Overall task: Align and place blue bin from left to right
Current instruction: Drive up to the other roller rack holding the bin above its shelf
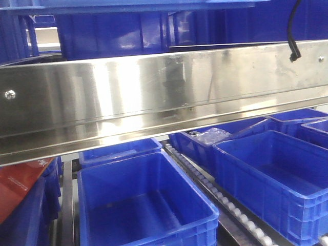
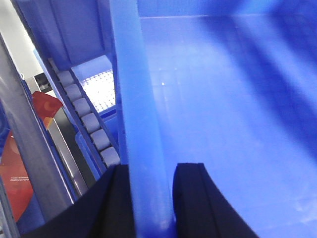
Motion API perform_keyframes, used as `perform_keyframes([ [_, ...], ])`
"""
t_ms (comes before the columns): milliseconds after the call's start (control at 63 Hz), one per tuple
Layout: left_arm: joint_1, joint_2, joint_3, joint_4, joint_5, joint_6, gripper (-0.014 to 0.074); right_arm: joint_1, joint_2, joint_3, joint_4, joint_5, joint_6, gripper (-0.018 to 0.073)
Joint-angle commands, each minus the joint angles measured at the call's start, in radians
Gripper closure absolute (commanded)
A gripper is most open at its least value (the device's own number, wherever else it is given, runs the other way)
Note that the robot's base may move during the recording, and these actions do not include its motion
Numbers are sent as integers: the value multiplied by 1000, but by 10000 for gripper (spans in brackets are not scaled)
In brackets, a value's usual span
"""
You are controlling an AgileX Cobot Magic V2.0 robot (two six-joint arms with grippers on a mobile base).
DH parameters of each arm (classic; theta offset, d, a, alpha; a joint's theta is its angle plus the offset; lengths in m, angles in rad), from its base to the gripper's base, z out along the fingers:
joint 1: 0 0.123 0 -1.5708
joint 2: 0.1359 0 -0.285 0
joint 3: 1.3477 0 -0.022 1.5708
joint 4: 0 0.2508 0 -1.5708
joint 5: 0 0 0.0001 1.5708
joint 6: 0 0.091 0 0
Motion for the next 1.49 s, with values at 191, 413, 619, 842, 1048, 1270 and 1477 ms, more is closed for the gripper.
perform_keyframes([
  [191, -30, -29, -23, -222, -590, 0, 707, 31, -23, -19, 120, -103, -36, 713],
  [413, -30, -29, -23, -222, -590, 0, 707, 31, -23, -19, 120, -103, -36, 713],
  [619, -30, -29, -23, -222, -590, 0, 707, 31, -23, -19, 120, -103, -36, 713],
  [842, -30, -29, -23, -222, -590, 0, 707, 31, -23, -19, 120, -103, -36, 713],
  [1048, -30, -29, -23, -222, -590, 0, 707, 31, -23, -19, 120, -118, -36, 713],
  [1270, -30, -29, -23, -225, -530, 0, 707, 31, -24, -19, 120, -98, -36, 713],
  [1477, -30, -29, -23, -225, -423, 0, 707, -3, -24, -19, 120, -126, -36, 713],
])
